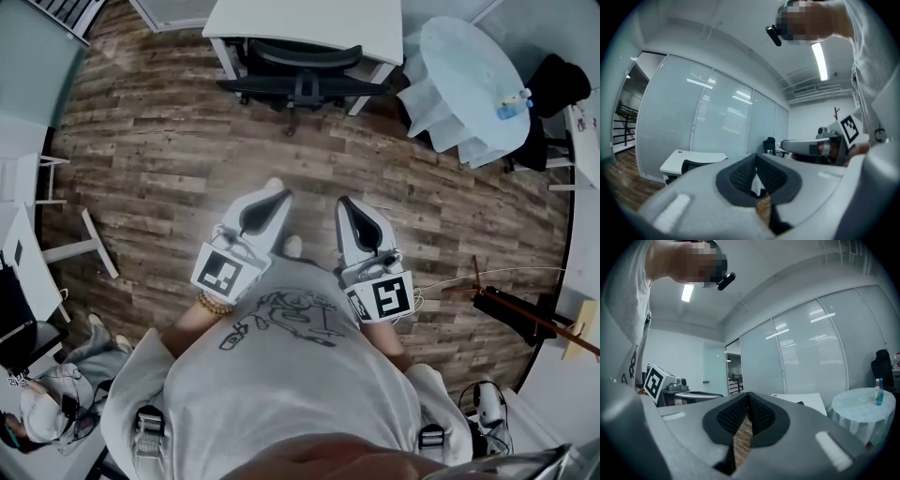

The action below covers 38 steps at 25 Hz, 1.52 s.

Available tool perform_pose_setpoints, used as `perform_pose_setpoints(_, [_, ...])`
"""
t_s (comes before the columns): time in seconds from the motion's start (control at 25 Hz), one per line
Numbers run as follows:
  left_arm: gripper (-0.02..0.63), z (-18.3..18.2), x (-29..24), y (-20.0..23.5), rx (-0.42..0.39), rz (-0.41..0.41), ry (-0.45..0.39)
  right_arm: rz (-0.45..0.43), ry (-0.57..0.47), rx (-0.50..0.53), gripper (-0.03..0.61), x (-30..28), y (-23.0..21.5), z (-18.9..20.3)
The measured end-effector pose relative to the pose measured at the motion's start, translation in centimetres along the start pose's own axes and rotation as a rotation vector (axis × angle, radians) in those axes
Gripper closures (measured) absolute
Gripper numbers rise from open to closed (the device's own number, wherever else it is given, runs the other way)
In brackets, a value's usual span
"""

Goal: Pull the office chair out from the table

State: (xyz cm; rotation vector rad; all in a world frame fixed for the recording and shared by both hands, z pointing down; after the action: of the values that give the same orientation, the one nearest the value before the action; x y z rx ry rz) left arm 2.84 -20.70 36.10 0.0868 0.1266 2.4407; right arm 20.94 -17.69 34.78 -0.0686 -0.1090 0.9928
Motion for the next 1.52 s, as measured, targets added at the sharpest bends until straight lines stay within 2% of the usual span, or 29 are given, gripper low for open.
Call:
perform_pose_setpoints(0.16, [0.609, 0.1, -2.0, 3.3, -0.008, -0.002, -0.003, -0.005, 0.005, 0.022, 0.572, -3.4, -1.5, 0.2])
perform_pose_setpoints(0.36, [0.609, 0.6, -5.4, 8.2, -0.067, 0.007, 0.031, -0.039, 0.044, 0.091, 0.571, -8.7, -3.9, 0.6])
perform_pose_setpoints(0.48, [0.609, 1.2, -7.5, 11.5, -0.121, 0.039, 0.087, -0.036, 0.064, 0.136, 0.567, -12.0, -5.7, 1.2])
perform_pose_setpoints(0.6, [0.603, 2.0, -9.9, 14.7, -0.213, 0.085, 0.162, -0.033, 0.094, 0.188, 0.545, -15.5, -7.7, 2.1])
perform_pose_setpoints(0.76, [0.549, 4.3, -12.7, 19.1, -0.278, 0.108, 0.260, -0.063, 0.221, 0.324, 0.525, -19.5, -10.5, 4.6])
perform_pose_setpoints(0.88, [0.535, 6.3, -14.5, 22.2, -0.346, 0.128, 0.338, -0.076, 0.307, 0.367, 0.502, -22.3, -12.6, 6.5])
perform_pose_setpoints(1.04, [0.513, 9.2, -16.8, 25.1, -0.463, 0.186, 0.447, -0.119, 0.415, 0.457, 0.465, -25.5, -15.0, 9.5])
perform_pose_setpoints(1.32, [0.463, 14.3, -20.2, 29.4, -0.599, 0.281, 0.601, -0.198, 0.593, 0.611, 0.413, -29.4, -19.1, 14.9])
perform_pose_setpoints(1.52, [0.415, 17.2, -22.1, 32.0, -0.664, 0.319, 0.695, -0.327, 0.779, 0.889, 0.388, -31.4, -21.9, 19.6])
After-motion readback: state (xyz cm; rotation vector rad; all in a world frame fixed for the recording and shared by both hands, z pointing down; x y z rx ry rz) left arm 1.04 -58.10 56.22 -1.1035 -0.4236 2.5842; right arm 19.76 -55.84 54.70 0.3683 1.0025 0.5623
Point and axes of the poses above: the fingertips, and each gripper's own axes: x backward along the fingers, y to its left, z out of its underside, the point moved 8 cm from there along x, backward along the fingers, and after that the axes turned 6 degrees about -y, right-handed, at the moved point
